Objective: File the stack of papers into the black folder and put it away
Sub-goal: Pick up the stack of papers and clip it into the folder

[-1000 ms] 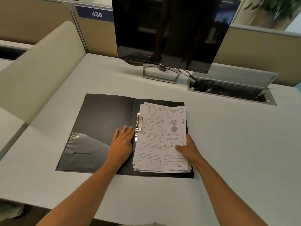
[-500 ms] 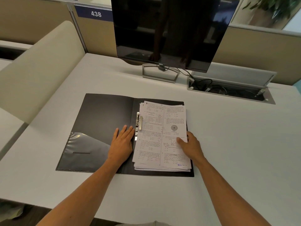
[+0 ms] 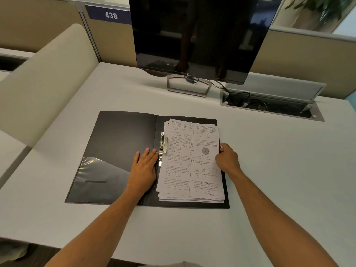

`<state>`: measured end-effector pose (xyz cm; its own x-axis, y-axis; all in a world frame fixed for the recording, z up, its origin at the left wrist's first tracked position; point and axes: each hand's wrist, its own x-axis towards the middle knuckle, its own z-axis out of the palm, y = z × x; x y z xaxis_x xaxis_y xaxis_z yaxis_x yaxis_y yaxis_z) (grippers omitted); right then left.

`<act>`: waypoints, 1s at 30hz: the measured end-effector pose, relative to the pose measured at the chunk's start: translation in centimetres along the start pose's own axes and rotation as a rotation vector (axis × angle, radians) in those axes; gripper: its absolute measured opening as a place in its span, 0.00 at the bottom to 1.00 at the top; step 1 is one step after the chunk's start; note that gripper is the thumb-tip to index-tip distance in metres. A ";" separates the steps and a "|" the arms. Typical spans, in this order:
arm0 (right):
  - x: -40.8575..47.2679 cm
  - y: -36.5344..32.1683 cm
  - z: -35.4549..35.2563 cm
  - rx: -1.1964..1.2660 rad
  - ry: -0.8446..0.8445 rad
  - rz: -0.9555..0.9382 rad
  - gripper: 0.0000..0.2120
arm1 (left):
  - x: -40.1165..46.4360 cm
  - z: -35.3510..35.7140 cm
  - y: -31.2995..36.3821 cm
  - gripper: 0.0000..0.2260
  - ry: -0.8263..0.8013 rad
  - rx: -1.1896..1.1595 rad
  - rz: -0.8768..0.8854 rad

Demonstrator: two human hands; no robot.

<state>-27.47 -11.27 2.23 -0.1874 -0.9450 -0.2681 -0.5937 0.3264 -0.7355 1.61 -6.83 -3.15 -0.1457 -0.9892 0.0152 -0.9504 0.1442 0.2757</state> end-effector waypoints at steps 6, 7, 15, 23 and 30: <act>0.8 -0.7 0.3 -0.051 -0.049 -0.016 0.19 | 0.0 0.1 -0.1 0.22 -0.011 -0.004 -0.001; 0.8 -0.8 0.3 -0.076 -0.056 -0.022 0.21 | 0.0 0.1 -0.1 0.23 -0.011 -0.003 0.001; 1.0 -0.6 0.2 -0.150 -0.088 -0.032 0.25 | 0.0 0.1 -0.2 0.23 0.003 -0.008 0.005; 0.1 0.1 0.2 0.037 0.001 -0.031 0.21 | -0.3 -0.7 0.0 0.19 0.061 -0.163 0.002; -1.1 0.7 0.6 0.049 0.006 -0.021 0.20 | -1.6 -1.5 1.2 0.13 0.087 -0.317 0.006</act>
<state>-27.22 -9.97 1.59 -0.1799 -0.9516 -0.2492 -0.5587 0.3073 -0.7703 1.13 -5.14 -1.37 -0.1138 -0.9888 0.0964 -0.8145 0.1484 0.5609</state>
